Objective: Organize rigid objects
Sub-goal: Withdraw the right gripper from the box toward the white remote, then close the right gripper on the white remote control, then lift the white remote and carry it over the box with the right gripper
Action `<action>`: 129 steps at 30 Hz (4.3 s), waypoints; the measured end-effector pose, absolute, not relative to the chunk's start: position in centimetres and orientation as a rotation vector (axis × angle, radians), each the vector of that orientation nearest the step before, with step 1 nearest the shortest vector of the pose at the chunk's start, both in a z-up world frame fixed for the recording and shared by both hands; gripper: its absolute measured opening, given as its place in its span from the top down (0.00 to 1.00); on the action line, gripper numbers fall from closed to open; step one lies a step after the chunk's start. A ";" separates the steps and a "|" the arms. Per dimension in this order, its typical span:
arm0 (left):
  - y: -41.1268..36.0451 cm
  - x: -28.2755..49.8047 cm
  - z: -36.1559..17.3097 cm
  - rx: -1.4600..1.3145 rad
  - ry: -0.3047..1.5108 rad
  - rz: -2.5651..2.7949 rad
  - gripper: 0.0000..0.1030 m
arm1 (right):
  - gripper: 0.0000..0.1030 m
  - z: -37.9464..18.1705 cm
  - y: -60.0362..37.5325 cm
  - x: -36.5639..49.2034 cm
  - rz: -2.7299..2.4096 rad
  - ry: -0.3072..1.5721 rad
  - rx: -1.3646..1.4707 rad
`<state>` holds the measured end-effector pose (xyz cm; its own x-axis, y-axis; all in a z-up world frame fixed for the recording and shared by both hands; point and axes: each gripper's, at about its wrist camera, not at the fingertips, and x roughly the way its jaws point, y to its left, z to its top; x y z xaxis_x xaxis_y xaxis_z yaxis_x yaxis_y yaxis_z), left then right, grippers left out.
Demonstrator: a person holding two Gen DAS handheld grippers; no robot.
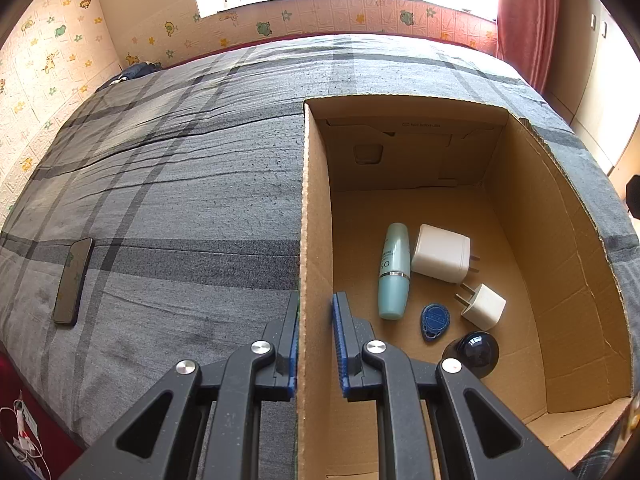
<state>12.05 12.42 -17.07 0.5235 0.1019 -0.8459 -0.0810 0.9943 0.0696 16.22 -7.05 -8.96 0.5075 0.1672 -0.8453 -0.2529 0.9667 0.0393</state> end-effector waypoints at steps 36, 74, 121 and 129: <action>12.4 12.2 -17.0 0.025 1.016 0.113 0.85 | 0.01 -22.1 -18.1 16.9 0.135 1.131 0.024; 12.3 11.9 -17.0 0.025 1.013 0.111 0.85 | 0.52 -21.4 -16.6 17.2 0.126 1.144 0.043; 12.4 11.9 -17.1 0.022 1.012 0.107 0.85 | 0.52 -8.4 -4.8 19.1 0.315 1.028 -0.080; 12.4 11.9 -17.1 0.021 1.013 0.106 0.85 | 0.52 -10.3 -1.5 19.5 0.353 1.068 -0.123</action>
